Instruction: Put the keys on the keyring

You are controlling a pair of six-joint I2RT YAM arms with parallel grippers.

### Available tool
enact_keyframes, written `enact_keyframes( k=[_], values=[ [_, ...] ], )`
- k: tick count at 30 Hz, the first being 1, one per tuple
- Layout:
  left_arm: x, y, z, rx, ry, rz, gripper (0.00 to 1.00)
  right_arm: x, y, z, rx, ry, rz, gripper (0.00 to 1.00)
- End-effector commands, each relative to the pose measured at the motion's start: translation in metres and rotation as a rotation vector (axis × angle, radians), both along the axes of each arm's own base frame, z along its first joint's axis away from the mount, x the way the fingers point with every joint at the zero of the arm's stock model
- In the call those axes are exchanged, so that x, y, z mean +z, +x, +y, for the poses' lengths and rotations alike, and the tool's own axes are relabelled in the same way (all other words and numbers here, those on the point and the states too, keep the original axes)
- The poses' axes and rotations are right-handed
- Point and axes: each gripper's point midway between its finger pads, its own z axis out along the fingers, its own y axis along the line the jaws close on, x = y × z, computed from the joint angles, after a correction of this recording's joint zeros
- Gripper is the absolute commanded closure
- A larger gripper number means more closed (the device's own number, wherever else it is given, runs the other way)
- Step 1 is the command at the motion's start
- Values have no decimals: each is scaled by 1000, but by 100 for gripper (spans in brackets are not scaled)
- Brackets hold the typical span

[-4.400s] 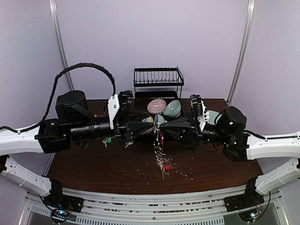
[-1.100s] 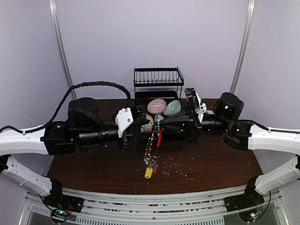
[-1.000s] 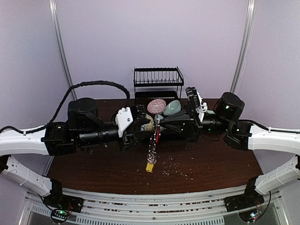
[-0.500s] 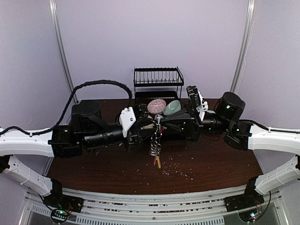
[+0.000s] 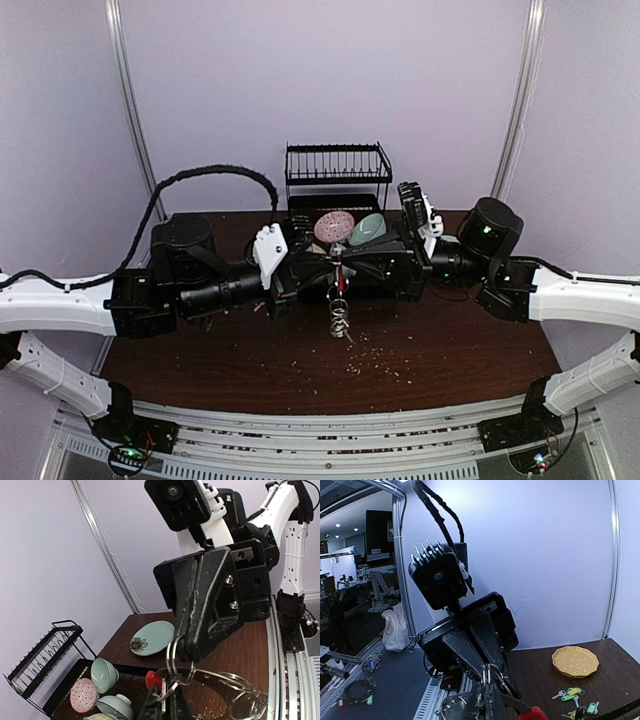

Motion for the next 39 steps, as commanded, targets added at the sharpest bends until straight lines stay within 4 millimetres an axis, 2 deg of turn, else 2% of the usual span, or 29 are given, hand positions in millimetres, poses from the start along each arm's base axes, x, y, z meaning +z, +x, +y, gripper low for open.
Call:
enact_keyframes(
  k=[1, 5, 9, 15, 19, 24, 29, 30, 32, 34, 37, 39],
  values=[
    [3, 11, 2, 54, -33, 16, 100, 17, 12, -7, -96, 100, 31, 100],
    [-5, 18, -3, 95, -8, 39, 100, 28, 33, -21, -271, 253, 141, 100],
    [-7, 24, -9, 175, 13, 19, 100, 33, 53, -30, -456, 329, 215, 100],
    [-15, 25, -13, 253, 64, -44, 100, 26, 74, -35, -614, 352, 300, 100],
    [-20, 19, -19, 238, 81, -66, 100, 21, 80, -34, -631, 368, 316, 100],
    [-37, 9, -37, 168, 131, -62, 100, 29, 78, -28, -587, 415, 330, 100],
    [-36, -1, -49, 96, 107, -44, 100, 34, 75, -20, -546, 425, 320, 100],
    [-32, -1, -48, 92, 90, -39, 96, 32, 74, -20, -539, 417, 319, 100],
    [-22, -5, -41, 83, 58, -37, 78, 29, 74, -24, -545, 414, 321, 100],
    [-13, -9, -31, 65, 31, -34, 66, 23, 76, -30, -551, 400, 327, 100],
    [-4, -19, -14, 26, 5, -31, 52, 19, 69, -31, -493, 365, 288, 100],
    [6, -34, -3, -53, -17, -32, 45, 17, 63, -30, -441, 340, 262, 100]
  ],
)
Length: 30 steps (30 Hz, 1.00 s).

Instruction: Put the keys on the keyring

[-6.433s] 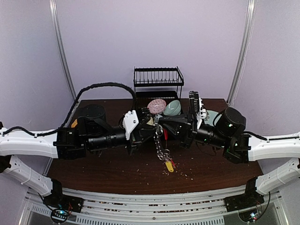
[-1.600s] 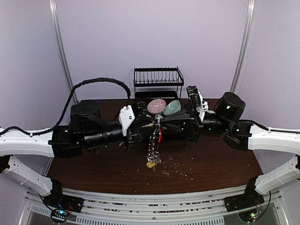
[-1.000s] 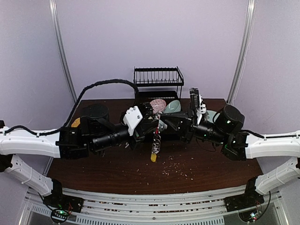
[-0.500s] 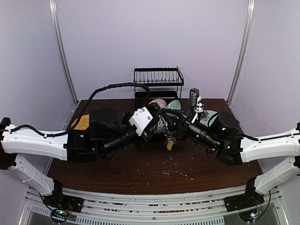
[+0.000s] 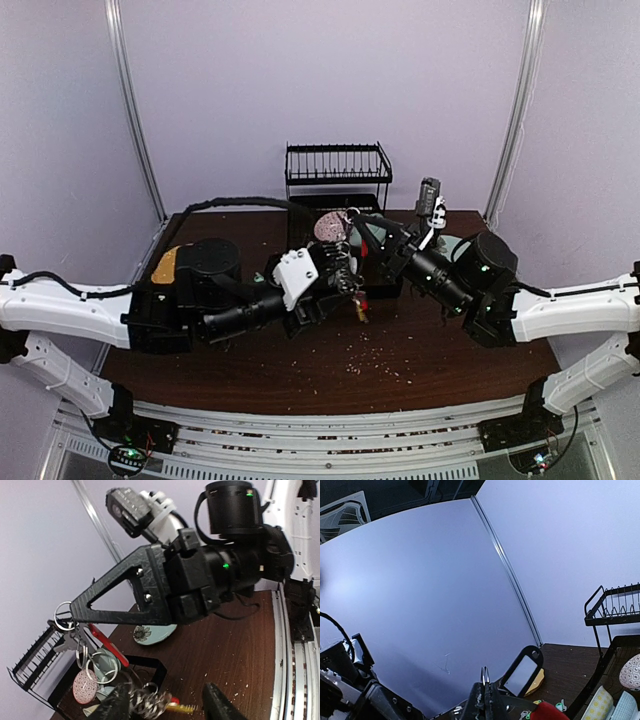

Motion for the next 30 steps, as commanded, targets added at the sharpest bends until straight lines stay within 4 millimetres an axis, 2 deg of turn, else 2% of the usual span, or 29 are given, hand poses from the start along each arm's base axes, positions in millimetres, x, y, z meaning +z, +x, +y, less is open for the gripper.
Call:
enact_keyframes(
  k=[1, 5, 10, 13, 15, 17, 18, 23, 27, 30],
  values=[
    [32, -38, 22, -199, -89, 5, 42, 18, -19, -7, 110, 19, -98, 100],
    [38, -56, 39, -292, -104, 19, 40, 14, -27, -5, 169, -23, -141, 100],
    [58, -52, 56, -382, -176, 79, 40, 13, -40, 2, 253, -63, -189, 100],
    [72, -34, 61, -310, -220, 90, 42, 13, -50, 6, 314, -77, -219, 100],
    [75, -16, 57, -237, -213, 130, 52, 11, -53, 10, 342, -94, -224, 100],
    [70, -8, 47, -220, -185, 171, 62, 11, -53, 10, 344, -96, -226, 100],
    [65, -6, 40, -220, -176, 195, 64, 10, -54, 11, 348, -96, -229, 100],
    [59, -1, 28, -220, -193, 236, 66, 10, -57, 14, 375, -100, -236, 100],
    [57, 10, 26, -167, -192, 238, 71, 10, -58, 15, 383, -105, -241, 100],
    [60, 8, 26, -181, -211, 228, 75, 8, -60, 16, 388, -116, -244, 100]
  ],
)
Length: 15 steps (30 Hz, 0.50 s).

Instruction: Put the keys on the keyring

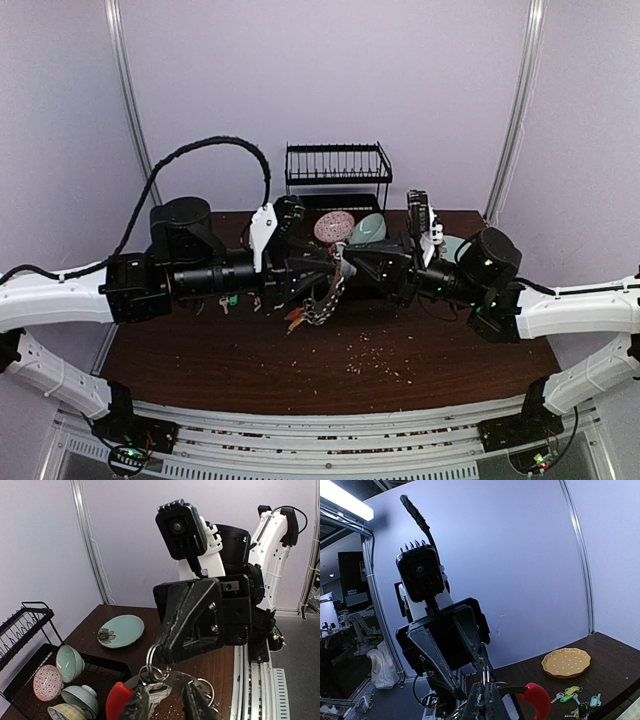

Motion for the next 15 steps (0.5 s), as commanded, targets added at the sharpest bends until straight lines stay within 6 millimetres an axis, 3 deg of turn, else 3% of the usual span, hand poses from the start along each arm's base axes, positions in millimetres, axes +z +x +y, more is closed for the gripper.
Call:
enact_keyframes(
  k=[1, 6, 10, 15],
  values=[
    [33, 3, 2, 9, -100, -25, 77, 17, -5, -1, 17, 26, -60, 100],
    [36, -1, -2, -15, -109, -28, 85, 18, -6, 0, 20, 22, -73, 100],
    [33, 9, -6, 28, -76, -12, 91, 18, -7, 0, 23, 13, -79, 100],
    [29, 8, -8, 17, -65, -12, 92, 18, -7, 0, 20, 9, -85, 100]
  ],
)
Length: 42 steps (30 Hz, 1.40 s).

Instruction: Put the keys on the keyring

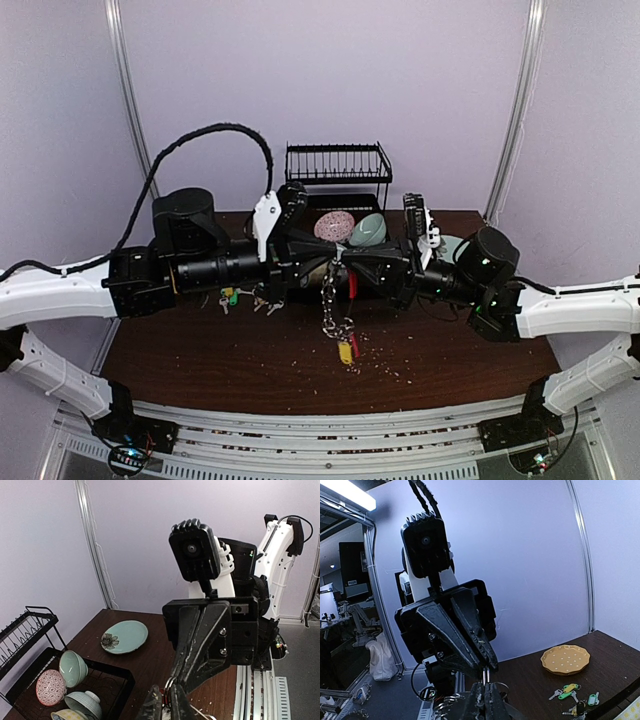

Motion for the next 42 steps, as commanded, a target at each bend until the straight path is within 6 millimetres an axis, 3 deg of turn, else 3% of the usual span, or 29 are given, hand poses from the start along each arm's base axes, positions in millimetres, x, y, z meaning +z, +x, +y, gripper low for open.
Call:
enact_keyframes(
  k=[1, 7, 10, 18, 19, 22, 25, 31, 37, 42],
  values=[
    [15, 2, -2, -2, -33, -11, 92, 25, -4, -3, 6, 48, -58, 100],
    [10, -3, -4, -29, -15, -9, 90, 26, -4, -4, 3, 50, -65, 100],
    [10, -7, -6, -56, -9, -10, 99, 26, -4, -4, 4, 49, -65, 100],
    [8, -10, -1, -63, 11, -22, 100, 20, 0, -4, -22, 7, -67, 100],
    [5, -7, 0, -47, 34, -27, 100, 14, 3, -3, -39, -29, -59, 99],
    [-4, 8, 11, 54, 134, -38, 100, 3, 12, -7, -88, -115, -80, 81],
    [-12, 16, 22, 109, 230, -46, 100, -2, 15, -13, -104, -184, -113, 71],
    [-24, 14, 24, 100, 331, -55, 100, -3, 7, -3, 11, -311, -197, 73],
    [-18, 11, 21, 84, 326, -81, 100, -11, 11, 15, 117, -392, -207, 64],
    [-16, 8, 19, 66, 320, -81, 100, -13, 8, 21, 173, -409, -242, 63]
  ],
)
